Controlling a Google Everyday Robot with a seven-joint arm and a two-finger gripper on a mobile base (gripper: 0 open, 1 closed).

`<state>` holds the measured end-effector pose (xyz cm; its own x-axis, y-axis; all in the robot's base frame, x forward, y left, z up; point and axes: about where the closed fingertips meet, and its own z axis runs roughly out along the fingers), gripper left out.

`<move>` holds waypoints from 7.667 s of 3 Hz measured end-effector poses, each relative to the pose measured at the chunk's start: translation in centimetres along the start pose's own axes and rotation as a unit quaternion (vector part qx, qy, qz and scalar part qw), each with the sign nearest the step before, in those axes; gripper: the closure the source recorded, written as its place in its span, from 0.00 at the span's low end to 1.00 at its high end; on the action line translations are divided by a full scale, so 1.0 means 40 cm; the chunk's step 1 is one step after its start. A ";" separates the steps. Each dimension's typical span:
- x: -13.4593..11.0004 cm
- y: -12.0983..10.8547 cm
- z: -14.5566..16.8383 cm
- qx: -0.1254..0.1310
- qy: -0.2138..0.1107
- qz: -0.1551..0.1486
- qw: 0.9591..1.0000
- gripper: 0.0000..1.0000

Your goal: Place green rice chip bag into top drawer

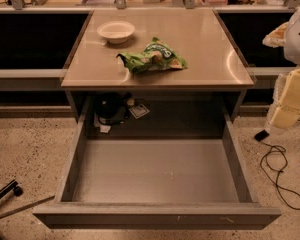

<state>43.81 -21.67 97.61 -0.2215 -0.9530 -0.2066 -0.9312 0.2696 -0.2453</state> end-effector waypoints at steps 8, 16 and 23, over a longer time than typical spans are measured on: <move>-0.574 -0.391 0.408 0.032 -0.130 -0.202 0.970 0.00; -0.486 -0.154 0.422 -0.019 -0.114 -0.165 0.979 1.00; -0.416 0.197 0.918 -0.143 -0.275 -0.108 0.945 1.00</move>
Offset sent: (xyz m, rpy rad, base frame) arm 0.0749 0.0356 -0.0075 0.0374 -0.0688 0.1909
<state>50.81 1.39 64.35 0.0932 -0.7444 -0.6612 -0.9950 -0.0457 -0.0887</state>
